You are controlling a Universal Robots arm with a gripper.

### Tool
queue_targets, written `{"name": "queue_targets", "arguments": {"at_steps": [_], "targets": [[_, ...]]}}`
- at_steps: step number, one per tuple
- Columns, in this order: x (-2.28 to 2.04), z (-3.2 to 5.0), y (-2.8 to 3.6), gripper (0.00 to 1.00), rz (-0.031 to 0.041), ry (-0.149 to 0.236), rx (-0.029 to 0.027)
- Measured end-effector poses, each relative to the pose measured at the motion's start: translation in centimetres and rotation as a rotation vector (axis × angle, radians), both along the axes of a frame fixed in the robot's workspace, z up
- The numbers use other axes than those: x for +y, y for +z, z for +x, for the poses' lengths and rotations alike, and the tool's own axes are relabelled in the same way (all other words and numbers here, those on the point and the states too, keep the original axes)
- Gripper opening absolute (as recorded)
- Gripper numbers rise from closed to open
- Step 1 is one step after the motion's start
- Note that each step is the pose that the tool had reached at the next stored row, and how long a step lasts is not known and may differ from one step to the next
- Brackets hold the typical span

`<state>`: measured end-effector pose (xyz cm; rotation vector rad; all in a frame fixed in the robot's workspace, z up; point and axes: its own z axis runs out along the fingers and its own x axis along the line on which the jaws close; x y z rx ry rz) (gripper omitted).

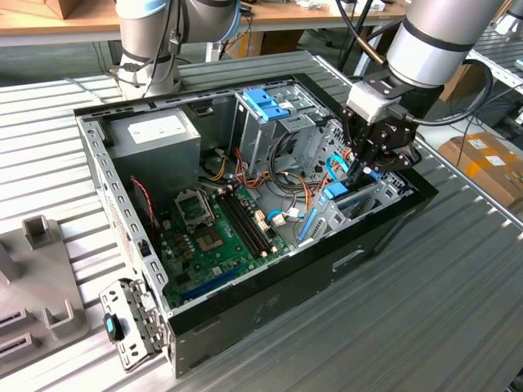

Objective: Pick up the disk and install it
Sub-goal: 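Insert the first disk wire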

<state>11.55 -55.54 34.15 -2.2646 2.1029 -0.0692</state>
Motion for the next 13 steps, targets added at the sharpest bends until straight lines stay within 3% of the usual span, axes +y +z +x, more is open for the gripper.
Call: {"name": "queue_targets", "arguments": {"at_steps": [5, 7, 9, 13], "targets": [[0.0, 0.0, -0.06, 0.16, 0.0007, 0.0, -0.0001], [0.0, 0.0, -0.07, 0.24, 0.0007, 0.0, -0.0001], [0.0, 0.0, -0.06, 0.24, 0.0005, 0.0, 0.0], [0.02, 0.0, 0.75, 0.24, 0.0006, 0.0, 0.0]]}}
